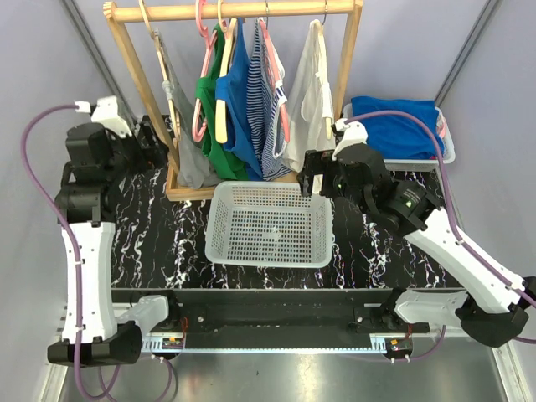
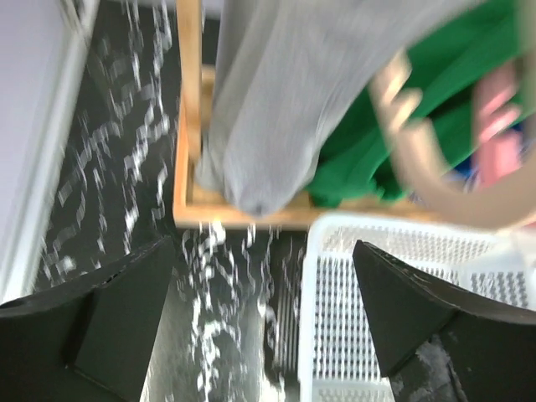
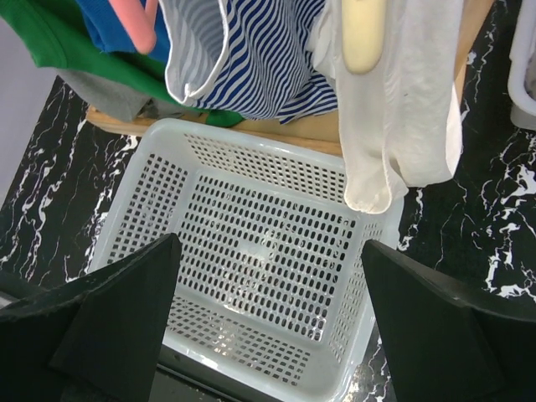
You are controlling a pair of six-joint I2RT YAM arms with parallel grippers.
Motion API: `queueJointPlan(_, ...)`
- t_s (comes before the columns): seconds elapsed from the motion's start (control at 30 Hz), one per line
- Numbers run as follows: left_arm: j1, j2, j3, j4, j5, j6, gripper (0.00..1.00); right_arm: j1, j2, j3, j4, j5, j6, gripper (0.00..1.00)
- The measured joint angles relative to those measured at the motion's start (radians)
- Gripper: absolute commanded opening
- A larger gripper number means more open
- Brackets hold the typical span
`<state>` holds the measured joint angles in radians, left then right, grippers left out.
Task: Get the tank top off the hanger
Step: Pick up the hanger from the clothesline.
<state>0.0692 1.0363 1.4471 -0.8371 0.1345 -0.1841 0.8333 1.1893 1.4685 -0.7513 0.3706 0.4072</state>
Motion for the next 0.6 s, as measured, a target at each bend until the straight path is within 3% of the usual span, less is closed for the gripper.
queueJointPlan(0.13, 0.000, 0.052, 0.163, 0.027, 0.022, 0.019, 0.86, 0.000, -0.040, -0.047, 0.044, -0.022, -0.009, 1.00)
queueJointPlan(0.17, 0.000, 0.073, 0.215, 0.044, 0.037, 0.019, 0.83, 0.001, -0.050, -0.050, 0.053, -0.023, -0.010, 0.98)
queueJointPlan(0.2, 0.000, 0.089, 0.261, 0.056, 0.050, 0.018, 0.80, 0.001, -0.059, -0.052, 0.061, -0.023, -0.011, 0.90)
queueJointPlan(0.27, -0.002, 0.149, 0.395, 0.084, 0.071, 0.008, 0.73, 0.001, -0.077, -0.056, 0.082, -0.024, -0.012, 0.87)
queueJointPlan(0.4, -0.013, 0.284, 0.636, 0.162, 0.068, -0.032, 0.72, 0.001, -0.109, -0.074, 0.105, -0.024, -0.005, 0.88)
queueJointPlan(0.6, -0.070, 0.492, 0.844, 0.212, 0.014, -0.054, 0.74, 0.001, -0.127, -0.103, 0.104, -0.016, 0.017, 0.88)
